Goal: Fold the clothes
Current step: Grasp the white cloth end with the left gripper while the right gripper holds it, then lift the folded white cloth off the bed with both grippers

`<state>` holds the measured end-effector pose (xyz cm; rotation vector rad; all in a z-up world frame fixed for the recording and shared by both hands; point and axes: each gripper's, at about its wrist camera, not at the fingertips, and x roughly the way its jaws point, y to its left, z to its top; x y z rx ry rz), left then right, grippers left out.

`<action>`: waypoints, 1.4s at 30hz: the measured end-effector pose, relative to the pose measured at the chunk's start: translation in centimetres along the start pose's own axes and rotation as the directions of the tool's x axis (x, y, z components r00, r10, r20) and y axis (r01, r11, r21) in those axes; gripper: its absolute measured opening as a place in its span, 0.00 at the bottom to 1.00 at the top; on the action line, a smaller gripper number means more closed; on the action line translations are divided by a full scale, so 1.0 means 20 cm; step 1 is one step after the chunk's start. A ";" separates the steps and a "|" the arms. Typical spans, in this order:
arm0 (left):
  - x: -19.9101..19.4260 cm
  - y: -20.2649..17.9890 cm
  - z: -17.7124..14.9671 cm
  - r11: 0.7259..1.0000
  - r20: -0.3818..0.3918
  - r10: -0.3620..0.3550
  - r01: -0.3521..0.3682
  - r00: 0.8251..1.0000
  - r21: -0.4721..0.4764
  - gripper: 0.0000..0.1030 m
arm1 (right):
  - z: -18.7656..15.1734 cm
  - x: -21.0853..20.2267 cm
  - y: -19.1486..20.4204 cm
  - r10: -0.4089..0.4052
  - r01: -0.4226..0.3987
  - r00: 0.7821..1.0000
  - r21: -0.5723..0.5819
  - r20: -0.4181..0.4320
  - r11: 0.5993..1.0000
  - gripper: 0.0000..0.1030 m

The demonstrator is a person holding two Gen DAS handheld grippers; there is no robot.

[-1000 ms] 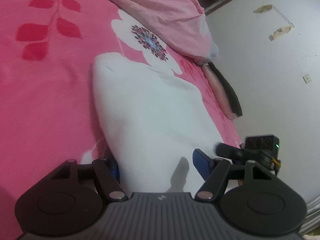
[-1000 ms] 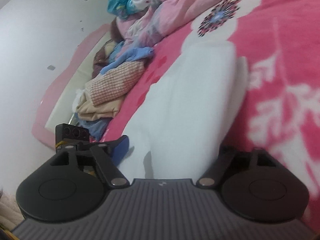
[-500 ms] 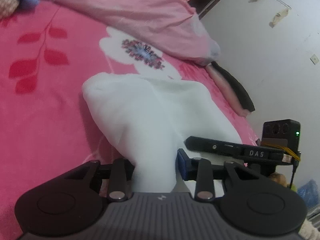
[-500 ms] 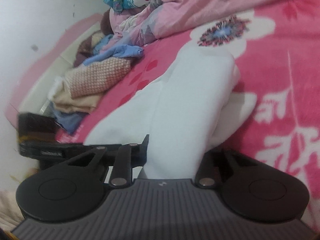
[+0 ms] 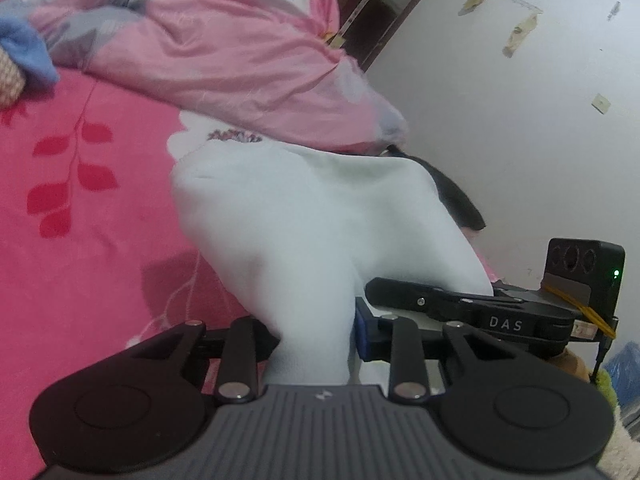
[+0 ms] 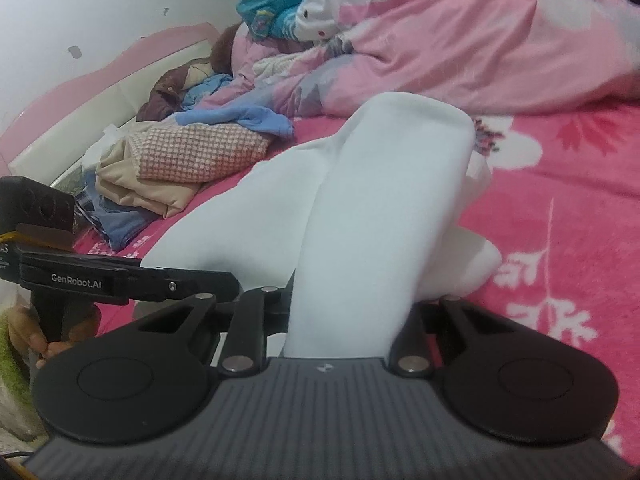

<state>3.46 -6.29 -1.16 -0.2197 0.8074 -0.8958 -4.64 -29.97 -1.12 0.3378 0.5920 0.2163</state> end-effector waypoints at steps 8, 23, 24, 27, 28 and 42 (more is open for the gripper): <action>-0.20 -0.23 -0.01 0.998 0.069 -0.023 0.019 0.997 0.061 0.28 | 0.02 -0.25 0.19 -0.053 0.060 0.995 -0.082 0.085 0.995 0.19; -0.37 -0.63 0.16 0.967 0.217 -0.130 0.075 0.968 0.245 0.28 | 0.24 -0.75 0.39 -0.164 0.237 0.947 -0.257 0.276 0.937 0.19; -0.33 -0.61 0.18 0.966 0.219 -0.135 0.079 0.966 0.246 0.28 | 0.25 -0.73 0.37 -0.168 0.243 0.945 -0.258 0.281 0.935 0.19; -0.17 -0.48 0.26 0.969 0.204 -0.136 0.087 0.969 0.232 0.28 | 0.29 -0.60 0.25 -0.165 0.243 0.939 -0.242 0.300 0.939 0.18; -0.11 -0.43 0.29 0.971 0.195 -0.134 0.089 0.971 0.224 0.28 | 0.30 -0.55 0.21 -0.164 0.242 0.938 -0.235 0.306 0.941 0.18; 0.49 -0.17 0.73 0.987 -0.017 -0.087 0.088 0.996 0.131 0.28 | 0.57 -0.07 -0.31 -0.235 0.257 0.953 -0.100 0.193 0.961 0.17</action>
